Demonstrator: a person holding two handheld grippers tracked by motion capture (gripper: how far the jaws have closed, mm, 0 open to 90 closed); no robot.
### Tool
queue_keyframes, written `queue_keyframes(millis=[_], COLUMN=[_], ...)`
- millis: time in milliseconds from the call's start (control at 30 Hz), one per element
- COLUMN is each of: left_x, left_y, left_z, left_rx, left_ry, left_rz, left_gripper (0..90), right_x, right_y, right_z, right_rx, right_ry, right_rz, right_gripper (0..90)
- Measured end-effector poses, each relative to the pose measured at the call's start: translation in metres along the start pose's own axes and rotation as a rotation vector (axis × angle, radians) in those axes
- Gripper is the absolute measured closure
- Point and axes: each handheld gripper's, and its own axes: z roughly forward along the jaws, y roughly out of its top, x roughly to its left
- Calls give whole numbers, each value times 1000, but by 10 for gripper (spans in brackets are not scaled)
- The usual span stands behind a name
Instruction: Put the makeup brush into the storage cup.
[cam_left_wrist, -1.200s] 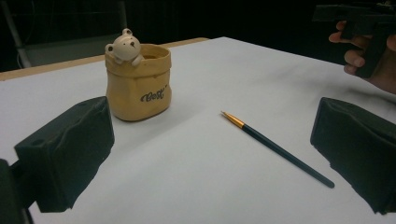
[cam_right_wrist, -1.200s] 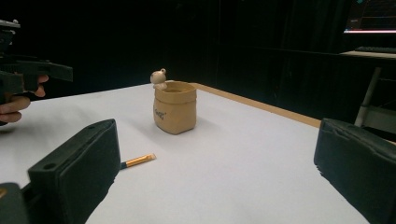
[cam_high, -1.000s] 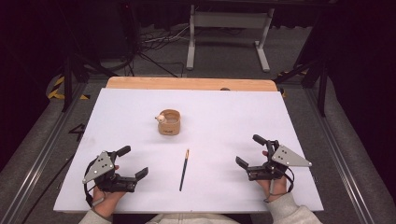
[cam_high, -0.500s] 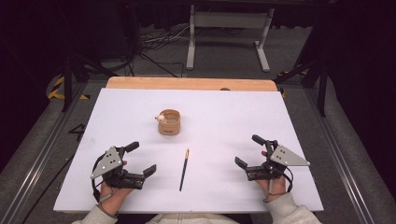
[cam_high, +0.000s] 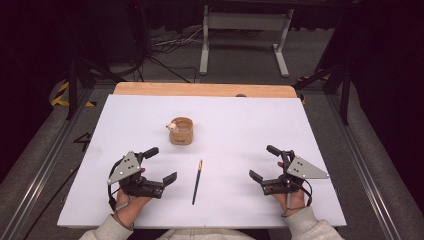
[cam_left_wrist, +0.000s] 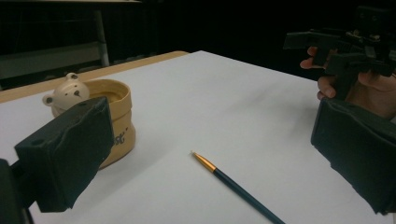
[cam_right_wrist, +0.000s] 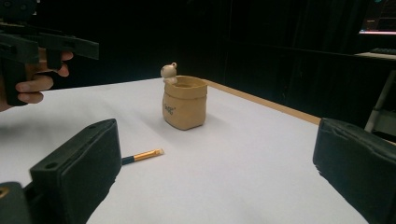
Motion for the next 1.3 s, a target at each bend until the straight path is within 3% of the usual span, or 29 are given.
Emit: queue_keyframes(millis=[333,467,633,800,867,967,1033,1200,1300], left_x=[-7,-9,-14,-18,-20,-21,-22,-24,-25], left_y=[11,15,18,17,17,14,14,19,21], left_z=[28,41,55,65,68,72,75,77,80], left_rx=[26,31,42,34,60,51,94,189,279], left_ry=[-48,-72,-98,-143,-162,-155,-149,-129,-127], left_rz=[21,49,75,94,87,95,93,68,21], left_gripper=[4,9,4,2,1,1,1,4,6], right_x=[-2,-2,-3,-3,-4,-4,-4,-4,-3], right_y=[-1,-2,-3,-3,-3,-2,-2,-1,-1], right_z=[0,0,2,2,2,0,0,-1,-1], right_rx=[4,8,-6,-28,-25,-24,-26,-15,-11], right_ry=[-5,-7,28,31,27,18,8,10,-1], right_rz=[24,25,61,50,47,47,27,34,28], right_gripper=[0,0,0,0,0,0,0,0,0])
